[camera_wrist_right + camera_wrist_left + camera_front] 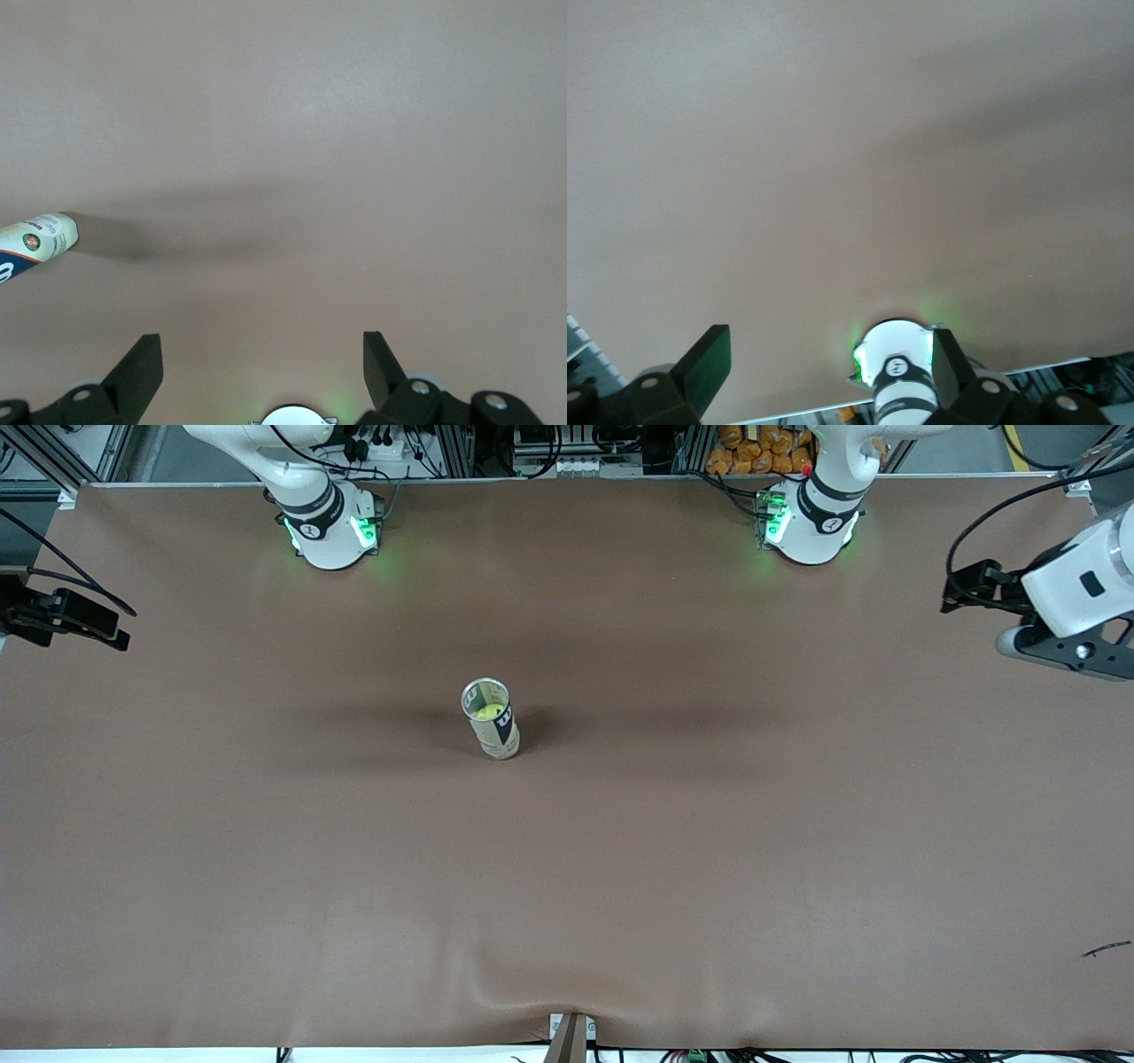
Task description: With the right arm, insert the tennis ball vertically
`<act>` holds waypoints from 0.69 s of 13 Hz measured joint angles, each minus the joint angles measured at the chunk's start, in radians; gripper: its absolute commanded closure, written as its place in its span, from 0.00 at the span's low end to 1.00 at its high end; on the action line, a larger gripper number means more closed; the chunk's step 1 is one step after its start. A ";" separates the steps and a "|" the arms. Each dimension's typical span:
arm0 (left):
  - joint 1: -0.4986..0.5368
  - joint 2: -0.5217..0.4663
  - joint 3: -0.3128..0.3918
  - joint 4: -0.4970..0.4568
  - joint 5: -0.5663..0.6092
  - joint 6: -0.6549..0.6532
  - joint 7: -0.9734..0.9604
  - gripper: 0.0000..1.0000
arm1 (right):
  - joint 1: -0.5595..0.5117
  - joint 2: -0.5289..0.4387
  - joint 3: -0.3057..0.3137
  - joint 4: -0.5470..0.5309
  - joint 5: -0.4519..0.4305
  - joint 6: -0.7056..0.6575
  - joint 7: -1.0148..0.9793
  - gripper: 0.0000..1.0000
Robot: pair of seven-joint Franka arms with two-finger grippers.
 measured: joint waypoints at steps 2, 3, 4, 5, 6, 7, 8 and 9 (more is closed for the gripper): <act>0.000 0.000 0.003 0.009 0.010 0.008 -0.054 0.00 | 0.000 0.000 0.001 0.000 0.000 0.000 0.000 0.00; 0.000 0.000 0.005 0.017 0.009 0.009 -0.110 0.00 | 0.000 -0.001 0.002 0.000 0.000 0.001 0.000 0.00; -0.001 -0.001 0.004 0.024 0.009 0.009 -0.165 0.00 | 0.000 -0.001 0.002 0.000 0.000 0.001 0.000 0.00; -0.002 -0.005 0.003 0.028 0.008 0.009 -0.204 0.00 | 0.000 -0.001 0.002 0.000 0.000 0.001 0.000 0.00; -0.003 -0.013 0.002 0.030 0.007 0.010 -0.225 0.00 | 0.000 -0.001 0.002 0.000 0.000 0.001 0.000 0.00; -0.004 -0.023 0.001 0.030 0.005 0.016 -0.237 0.00 | 0.000 -0.001 0.001 0.000 0.000 0.001 0.000 0.00; -0.004 -0.034 0.002 0.030 -0.006 0.020 -0.241 0.00 | 0.000 -0.001 0.001 0.000 0.000 0.001 0.000 0.00; -0.002 -0.044 0.006 0.028 -0.024 0.023 -0.243 0.00 | 0.000 -0.001 0.001 0.000 0.000 0.001 0.000 0.00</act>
